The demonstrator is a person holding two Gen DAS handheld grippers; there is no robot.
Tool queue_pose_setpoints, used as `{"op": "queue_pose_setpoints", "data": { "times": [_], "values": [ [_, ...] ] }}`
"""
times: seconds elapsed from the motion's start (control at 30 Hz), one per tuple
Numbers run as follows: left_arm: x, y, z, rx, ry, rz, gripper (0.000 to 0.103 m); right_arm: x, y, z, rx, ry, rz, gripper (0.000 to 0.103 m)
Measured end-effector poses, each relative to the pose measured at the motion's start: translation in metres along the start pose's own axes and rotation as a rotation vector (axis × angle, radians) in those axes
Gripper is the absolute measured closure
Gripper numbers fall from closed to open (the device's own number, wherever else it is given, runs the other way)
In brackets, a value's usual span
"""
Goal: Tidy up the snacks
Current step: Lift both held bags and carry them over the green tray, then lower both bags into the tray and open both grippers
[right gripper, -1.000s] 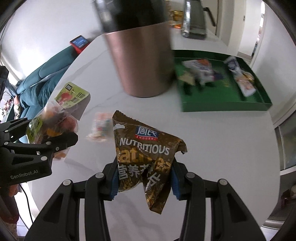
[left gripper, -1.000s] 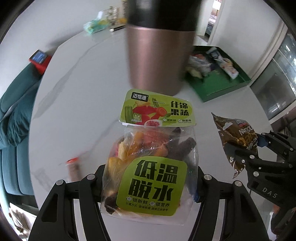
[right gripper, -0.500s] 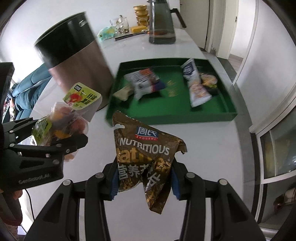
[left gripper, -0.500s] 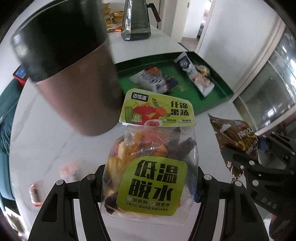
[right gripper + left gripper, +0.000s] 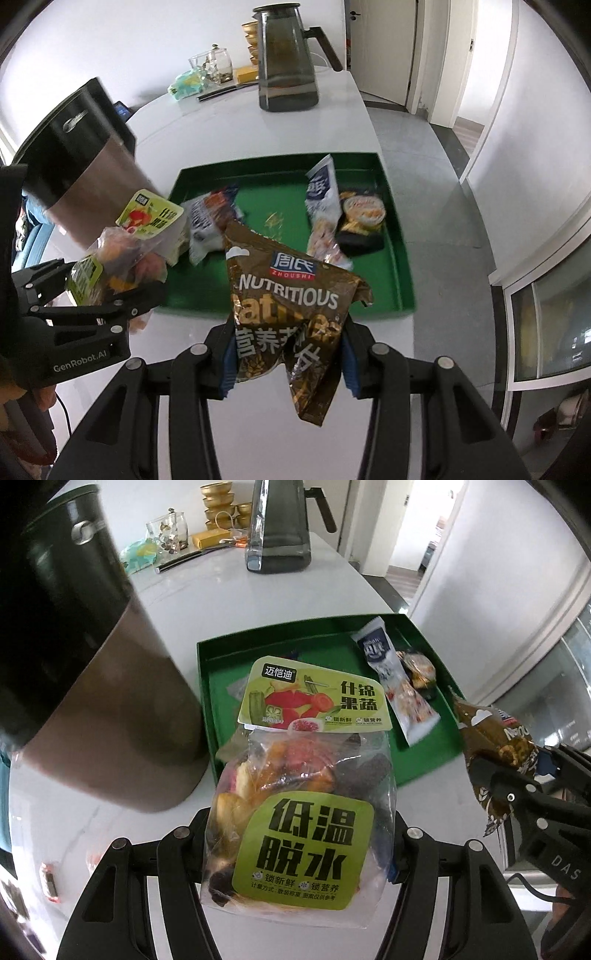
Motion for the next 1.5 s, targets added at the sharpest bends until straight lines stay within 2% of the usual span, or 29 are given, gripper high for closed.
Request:
{"op": "queue_pose_setpoints", "data": {
  "times": [0.2,0.53,0.77,1.07,1.27,1.5],
  "values": [
    [-0.001,-0.032,-0.022,0.008,-0.016,0.041,0.043,-0.017,-0.035,-0.015,0.019,0.003,0.017,0.028],
    [0.012,-0.059,-0.049,0.044,-0.047,0.077,0.043,-0.024,-0.070,-0.051,0.071,-0.023,0.043,0.028],
    [0.015,-0.064,-0.065,0.072,-0.044,0.091,0.043,-0.025,-0.083,-0.070,0.096,-0.015,0.057,0.028],
    [0.009,-0.071,-0.068,0.067,-0.064,0.086,0.042,-0.026,-0.090,-0.083,0.114,0.015,0.074,0.027],
    [0.007,-0.064,-0.075,0.087,-0.060,0.093,0.042,-0.030,-0.092,-0.090,0.137,0.012,0.072,0.026],
    [0.005,-0.057,-0.071,0.073,-0.070,0.103,0.041,-0.029,-0.092,-0.092,0.137,-0.007,0.068,0.022]
  ]
}}
Point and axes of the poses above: each gripper's, at about its wrist camera, not at the fingertips, and z roughly against the way its jaws point, x to its left, y to its underside, the point moved 7 cm from there along -z, roughly the way its jaws point, and after that the axes turned 13 degrees about x, right-handed, at the moved point
